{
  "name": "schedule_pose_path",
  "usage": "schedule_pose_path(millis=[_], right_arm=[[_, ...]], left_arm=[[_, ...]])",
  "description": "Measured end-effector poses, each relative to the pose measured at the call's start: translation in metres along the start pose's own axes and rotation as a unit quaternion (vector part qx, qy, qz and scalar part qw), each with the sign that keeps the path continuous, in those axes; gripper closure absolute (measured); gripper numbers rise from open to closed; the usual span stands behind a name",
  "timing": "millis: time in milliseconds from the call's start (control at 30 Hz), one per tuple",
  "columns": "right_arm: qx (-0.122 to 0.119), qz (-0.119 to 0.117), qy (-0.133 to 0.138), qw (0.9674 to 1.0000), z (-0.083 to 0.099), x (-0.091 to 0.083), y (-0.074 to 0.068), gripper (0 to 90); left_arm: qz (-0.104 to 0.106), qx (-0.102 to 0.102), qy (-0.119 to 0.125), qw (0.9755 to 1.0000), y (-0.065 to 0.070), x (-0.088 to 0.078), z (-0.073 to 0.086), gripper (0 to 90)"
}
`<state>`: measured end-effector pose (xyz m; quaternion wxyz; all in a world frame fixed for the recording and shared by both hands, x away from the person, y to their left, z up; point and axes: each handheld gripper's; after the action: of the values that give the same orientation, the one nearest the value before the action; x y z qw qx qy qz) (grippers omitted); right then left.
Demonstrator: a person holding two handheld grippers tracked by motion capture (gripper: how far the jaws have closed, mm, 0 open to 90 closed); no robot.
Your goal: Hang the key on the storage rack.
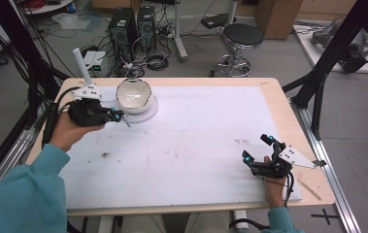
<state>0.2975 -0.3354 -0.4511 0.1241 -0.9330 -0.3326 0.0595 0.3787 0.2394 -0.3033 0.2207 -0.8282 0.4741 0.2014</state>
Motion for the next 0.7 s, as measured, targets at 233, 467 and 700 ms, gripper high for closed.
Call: schedule_pose_path(millis=[233,467,700], right_arm=[[0.005,-0.001,-0.004,1.0000,0.000,0.000,0.000,1.0],[0.003,-0.001,-0.003,1.0000,0.000,0.000,-0.001,1.0],[0.003,0.000,-0.003,1.0000,0.000,0.000,-0.001,1.1]], left_arm=[[-0.041,-0.018,0.005,0.9990,-0.028,-0.031,-0.001,88.5],[-0.071,-0.029,0.000,0.9970,-0.051,-0.056,0.001,88.5],[-0.093,-0.041,-0.007,0.9948,-0.073,-0.070,0.003,88.5]])
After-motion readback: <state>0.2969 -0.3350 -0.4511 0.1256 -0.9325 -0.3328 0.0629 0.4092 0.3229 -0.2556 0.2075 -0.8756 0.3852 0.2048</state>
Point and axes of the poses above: each handheld gripper's, and its own axes: x roughly forward along the jaws, z roughly out of its underside, y roughly to its right, and after that the axes turned 14 degrees about x, right-handed
